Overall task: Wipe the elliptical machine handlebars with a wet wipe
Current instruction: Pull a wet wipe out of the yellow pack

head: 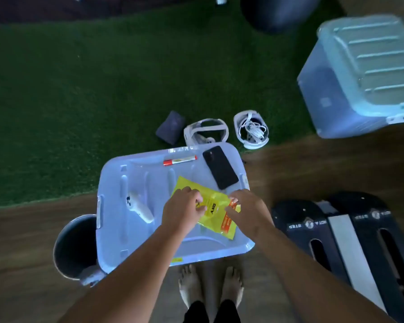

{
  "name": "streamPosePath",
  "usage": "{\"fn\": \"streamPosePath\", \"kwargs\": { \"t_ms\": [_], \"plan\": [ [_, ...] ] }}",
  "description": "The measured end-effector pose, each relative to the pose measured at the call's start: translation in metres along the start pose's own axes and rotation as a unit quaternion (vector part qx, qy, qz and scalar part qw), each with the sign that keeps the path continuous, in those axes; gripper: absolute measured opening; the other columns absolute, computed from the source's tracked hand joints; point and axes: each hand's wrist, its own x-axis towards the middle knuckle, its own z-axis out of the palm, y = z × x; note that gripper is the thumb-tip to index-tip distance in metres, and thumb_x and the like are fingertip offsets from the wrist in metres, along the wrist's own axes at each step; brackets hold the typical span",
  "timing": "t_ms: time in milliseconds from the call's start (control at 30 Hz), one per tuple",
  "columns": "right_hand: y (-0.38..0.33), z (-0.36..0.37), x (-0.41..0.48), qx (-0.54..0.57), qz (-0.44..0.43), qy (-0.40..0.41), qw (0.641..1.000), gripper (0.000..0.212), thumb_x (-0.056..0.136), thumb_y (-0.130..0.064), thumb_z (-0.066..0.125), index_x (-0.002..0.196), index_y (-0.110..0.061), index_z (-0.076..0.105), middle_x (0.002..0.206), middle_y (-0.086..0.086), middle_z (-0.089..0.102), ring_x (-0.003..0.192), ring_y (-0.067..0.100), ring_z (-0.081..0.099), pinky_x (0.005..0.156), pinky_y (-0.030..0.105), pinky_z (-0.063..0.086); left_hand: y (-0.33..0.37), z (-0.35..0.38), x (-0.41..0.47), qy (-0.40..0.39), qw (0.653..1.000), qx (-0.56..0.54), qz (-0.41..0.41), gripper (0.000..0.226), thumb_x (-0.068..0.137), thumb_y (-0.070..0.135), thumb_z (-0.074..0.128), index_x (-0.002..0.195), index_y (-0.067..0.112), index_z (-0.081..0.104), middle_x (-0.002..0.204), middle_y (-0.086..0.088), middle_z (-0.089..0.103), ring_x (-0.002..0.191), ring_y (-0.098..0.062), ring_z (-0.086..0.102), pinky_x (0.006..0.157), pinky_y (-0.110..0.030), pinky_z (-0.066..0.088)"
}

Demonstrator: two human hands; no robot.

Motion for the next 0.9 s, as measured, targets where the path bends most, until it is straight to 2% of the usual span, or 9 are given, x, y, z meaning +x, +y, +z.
{"fn": "streamPosePath", "kwargs": {
  "t_ms": [200, 333, 400, 467, 567, 733, 900],
  "plan": [
    [0.05, 0.057, 0.036, -0.045, 0.015, -0.053, 0.998, 0.047, 0.09, -0.034, 0.065, 0.135, -0.025, 0.056, 0.133, -0.005, 0.053, 0.121, 0.019, 0.054, 0.099, 0.034, 0.046, -0.007, 0.072, 0.029, -0.002, 1.0, 0.024, 0.015, 0.034, 0.082, 0.052, 0.075, 0.106, 0.027, 0.07, 0.108, 0.005, 0.06, 0.113, -0.019, 0.052, 0.077, -0.035, 0.05],
    [0.067, 0.089, 0.05, -0.06, 0.015, -0.076, 0.995, 0.055, 0.093, -0.035, 0.063, 0.145, -0.026, 0.046, 0.149, -0.006, 0.043, 0.133, 0.016, 0.046, 0.106, 0.031, 0.04, -0.01, 0.105, 0.045, 0.009, 0.998, 0.05, 0.028, 0.043, 0.074, 0.056, 0.08, 0.101, 0.025, 0.067, 0.104, 0.003, 0.058, 0.105, -0.022, 0.053, 0.066, -0.034, 0.047],
    [0.073, 0.102, 0.053, -0.062, 0.01, -0.082, 0.995, 0.058, 0.093, -0.034, 0.063, 0.147, -0.027, 0.044, 0.152, -0.007, 0.039, 0.134, 0.015, 0.045, 0.107, 0.029, 0.039, -0.017, 0.117, 0.048, 0.013, 0.998, 0.05, 0.033, 0.041, 0.07, 0.053, 0.082, 0.093, 0.022, 0.067, 0.097, 0.001, 0.058, 0.097, -0.025, 0.055, 0.063, -0.037, 0.05],
    [0.079, 0.111, 0.055, -0.062, 0.014, -0.089, 0.994, 0.062, 0.091, -0.033, 0.066, 0.148, -0.026, 0.043, 0.153, -0.006, 0.037, 0.135, 0.015, 0.046, 0.108, 0.029, 0.039, -0.024, 0.123, 0.048, 0.021, 0.998, 0.044, 0.031, 0.028, 0.073, 0.043, 0.08, 0.087, 0.022, 0.069, 0.094, 0.0, 0.059, 0.095, -0.028, 0.058, 0.061, -0.037, 0.051],
    [0.082, 0.121, 0.057, -0.065, 0.021, -0.08, 0.994, 0.065, 0.088, -0.034, 0.07, 0.147, -0.025, 0.044, 0.152, -0.005, 0.037, 0.135, 0.016, 0.045, 0.107, 0.03, 0.039, -0.035, 0.123, 0.048, 0.029, 0.999, 0.019, 0.012, 0.011, 0.08, 0.033, 0.072, 0.082, 0.022, 0.07, 0.094, -0.001, 0.06, 0.099, -0.027, 0.059, 0.064, -0.037, 0.05],
    [0.078, 0.127, 0.06, -0.111, -0.003, -0.059, 0.992, 0.056, 0.086, -0.03, 0.072, 0.137, -0.019, 0.053, 0.14, -0.003, 0.045, 0.133, 0.019, 0.041, 0.101, 0.032, 0.043, -0.061, 0.1, 0.052, 0.044, 0.997, -0.027, -0.065, 0.014, 0.086, 0.031, 0.068, 0.087, 0.018, 0.066, 0.099, -0.001, 0.062, 0.1, -0.027, 0.058, 0.069, -0.036, 0.045],
    [0.072, 0.13, 0.063, -0.14, 0.011, -0.053, 0.989, 0.051, 0.088, -0.032, 0.07, 0.135, -0.019, 0.055, 0.141, -0.002, 0.044, 0.133, 0.02, 0.038, 0.104, 0.035, 0.044, -0.099, 0.08, 0.062, 0.06, 0.986, -0.063, -0.139, 0.013, 0.09, 0.027, 0.062, 0.094, 0.015, 0.065, 0.1, -0.006, 0.069, 0.101, -0.032, 0.065, 0.084, -0.041, 0.05]
  ]
}}
